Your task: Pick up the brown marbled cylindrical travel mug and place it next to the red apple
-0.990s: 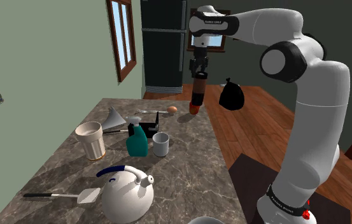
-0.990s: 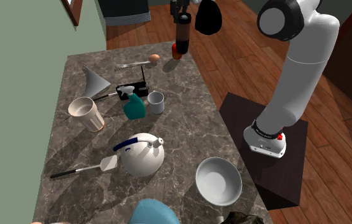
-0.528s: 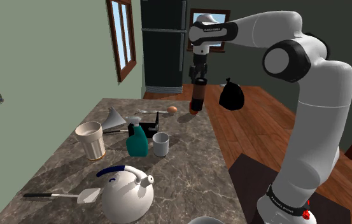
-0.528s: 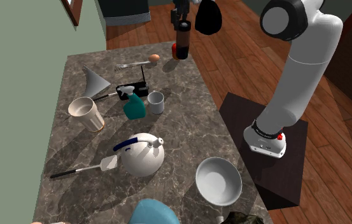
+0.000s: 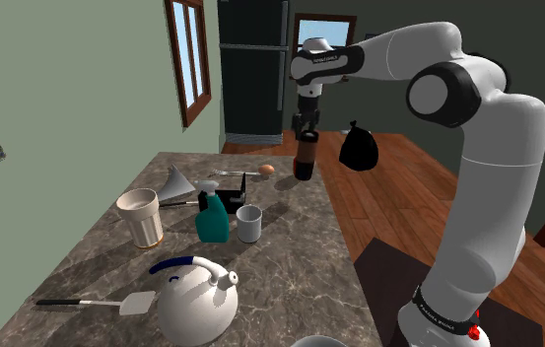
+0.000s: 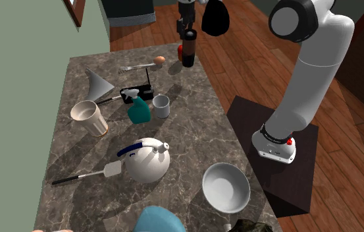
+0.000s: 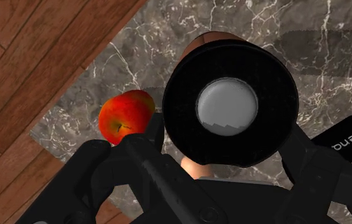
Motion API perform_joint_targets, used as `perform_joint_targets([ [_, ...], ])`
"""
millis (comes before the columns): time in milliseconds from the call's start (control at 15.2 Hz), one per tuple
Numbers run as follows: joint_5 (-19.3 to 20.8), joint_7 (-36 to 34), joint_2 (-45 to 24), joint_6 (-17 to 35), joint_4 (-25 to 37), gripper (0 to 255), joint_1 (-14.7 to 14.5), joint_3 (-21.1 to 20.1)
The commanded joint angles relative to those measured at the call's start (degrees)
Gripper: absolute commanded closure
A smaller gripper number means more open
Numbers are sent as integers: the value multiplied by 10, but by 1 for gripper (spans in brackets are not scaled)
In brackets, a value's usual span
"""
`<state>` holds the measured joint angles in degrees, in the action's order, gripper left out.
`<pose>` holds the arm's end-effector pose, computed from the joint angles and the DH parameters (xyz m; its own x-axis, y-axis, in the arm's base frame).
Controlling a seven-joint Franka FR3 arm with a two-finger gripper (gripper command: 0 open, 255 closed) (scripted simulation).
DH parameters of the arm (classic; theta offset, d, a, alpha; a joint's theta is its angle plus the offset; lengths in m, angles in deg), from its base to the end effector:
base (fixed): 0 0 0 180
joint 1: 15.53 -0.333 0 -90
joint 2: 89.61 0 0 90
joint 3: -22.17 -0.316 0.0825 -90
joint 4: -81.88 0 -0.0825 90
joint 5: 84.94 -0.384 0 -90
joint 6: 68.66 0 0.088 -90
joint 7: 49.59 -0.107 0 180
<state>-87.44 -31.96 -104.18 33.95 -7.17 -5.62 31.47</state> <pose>0.6065 -0.1967 0.5011 0.9994 -0.0325 -0.0130 -0.0326 -0.9995 -0.0060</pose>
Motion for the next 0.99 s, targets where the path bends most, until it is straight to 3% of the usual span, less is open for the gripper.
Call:
perform_joint_targets([
  [0, 0, 0, 1, 16, -15, 255, -1, 0],
  [924, -4, 3, -17, 111, -93, 255, -1, -2],
])
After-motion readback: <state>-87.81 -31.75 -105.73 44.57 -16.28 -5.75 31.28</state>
